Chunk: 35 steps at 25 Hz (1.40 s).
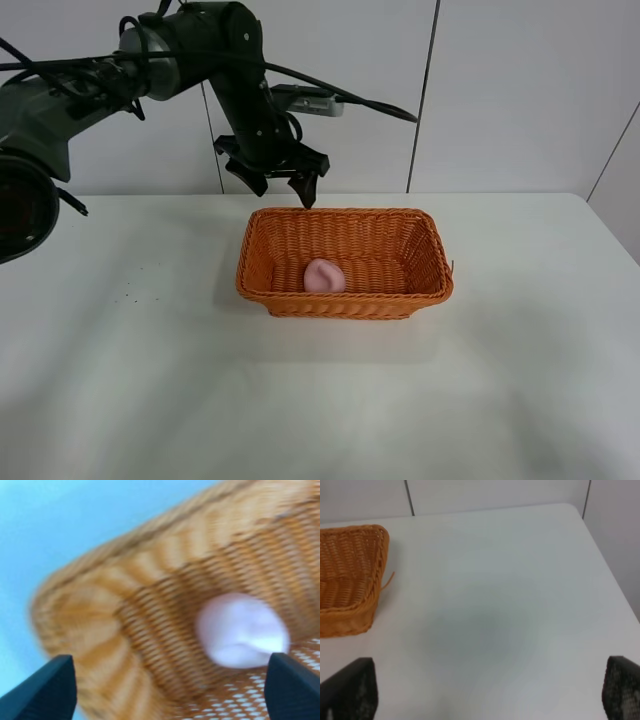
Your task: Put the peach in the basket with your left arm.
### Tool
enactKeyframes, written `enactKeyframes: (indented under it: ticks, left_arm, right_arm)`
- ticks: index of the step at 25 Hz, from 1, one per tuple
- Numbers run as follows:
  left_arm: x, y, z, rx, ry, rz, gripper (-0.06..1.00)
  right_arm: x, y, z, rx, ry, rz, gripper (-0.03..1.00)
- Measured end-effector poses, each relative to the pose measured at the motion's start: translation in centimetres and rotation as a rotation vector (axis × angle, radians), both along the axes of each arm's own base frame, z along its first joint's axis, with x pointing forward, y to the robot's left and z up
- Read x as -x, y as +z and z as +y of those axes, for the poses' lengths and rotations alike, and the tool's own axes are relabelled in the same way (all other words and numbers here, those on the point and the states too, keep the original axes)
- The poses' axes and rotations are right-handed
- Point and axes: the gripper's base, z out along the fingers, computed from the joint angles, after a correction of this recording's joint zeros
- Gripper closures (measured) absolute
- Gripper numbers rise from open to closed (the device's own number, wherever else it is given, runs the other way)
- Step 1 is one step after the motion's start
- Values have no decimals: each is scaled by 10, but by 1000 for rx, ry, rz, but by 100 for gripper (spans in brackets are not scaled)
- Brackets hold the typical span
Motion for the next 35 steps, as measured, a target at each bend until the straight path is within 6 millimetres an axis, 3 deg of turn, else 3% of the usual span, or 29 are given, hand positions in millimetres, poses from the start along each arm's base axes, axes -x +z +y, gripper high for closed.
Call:
enactKeyframes:
  ticks: [10, 17, 22, 27, 31, 35]
  left_arm:
    - [-40, -1, 115, -73, 219, -26, 8]
    - [-48, -9, 184, -89, 357, 9, 9]
    - [-45, -24, 188, -85, 368, 64, 9]
    - [-41, -21, 187, -70, 368, 72, 9]
    - [-17, 4, 188, -69, 368, 71, 9]
    - [31, 37, 191, -68, 368, 71, 9]
  right_arm:
    - [0, 0, 0, 0, 0, 0, 27]
    - [0, 0, 0, 0, 0, 0, 27]
    - [0, 0, 0, 0, 0, 0, 27]
    - [0, 0, 0, 0, 0, 0, 27]
    - [0, 0, 0, 0, 0, 0, 27]
    - [0, 0, 0, 0, 0, 0, 27]
